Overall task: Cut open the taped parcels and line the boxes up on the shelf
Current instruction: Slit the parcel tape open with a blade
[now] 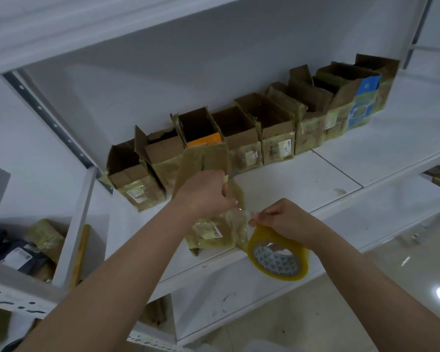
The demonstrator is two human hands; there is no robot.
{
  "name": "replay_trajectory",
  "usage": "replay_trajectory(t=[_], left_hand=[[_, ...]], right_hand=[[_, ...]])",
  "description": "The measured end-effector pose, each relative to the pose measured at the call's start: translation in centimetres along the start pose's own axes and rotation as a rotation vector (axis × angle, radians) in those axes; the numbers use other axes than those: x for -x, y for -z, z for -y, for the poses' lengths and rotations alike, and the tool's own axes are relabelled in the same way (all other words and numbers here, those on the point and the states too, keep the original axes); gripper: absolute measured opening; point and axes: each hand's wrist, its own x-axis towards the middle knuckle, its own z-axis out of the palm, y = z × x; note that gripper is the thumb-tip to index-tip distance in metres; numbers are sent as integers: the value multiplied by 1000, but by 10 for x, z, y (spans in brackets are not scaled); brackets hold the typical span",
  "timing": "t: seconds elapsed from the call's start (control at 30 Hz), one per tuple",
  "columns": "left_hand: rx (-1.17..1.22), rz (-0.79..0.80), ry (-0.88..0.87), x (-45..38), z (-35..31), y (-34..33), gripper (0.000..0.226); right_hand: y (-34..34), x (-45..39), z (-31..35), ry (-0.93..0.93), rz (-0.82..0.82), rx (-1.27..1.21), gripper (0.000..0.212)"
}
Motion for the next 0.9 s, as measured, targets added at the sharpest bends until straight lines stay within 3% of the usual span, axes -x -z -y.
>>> replay_trajectory(t=[0.1,0.23,0.3,0.57,0.67,0.73,0.83,0.9], left_hand=[[16,-6,2,1,-1,-1,31],[-6,-2,40,5,7,2,31],[-17,-15,41,5,6,3,31],[-300,-33,107,6,-13,-11,40],[-56,-30,109,6,-6,-1,30],[226,-103,113,8,-2,7,39],[604,-252,57,18,-16,8,72],[743,-248,33,17,-26,0,66]], right_hand=[[-11,-11,-5,-69,49,-105,29],[-11,-13,-37,-146,-3,243,31],[-4,-10,-45,-143,1,194,30],[29,-11,-11,196,-239,-3,23],[29,-6,-9,262,-263,-88,20],[28,-3,-4,305,-267,-133,22],[28,1,6,397,-287,-134,21],[26,2,13,461,-329,-77,32]])
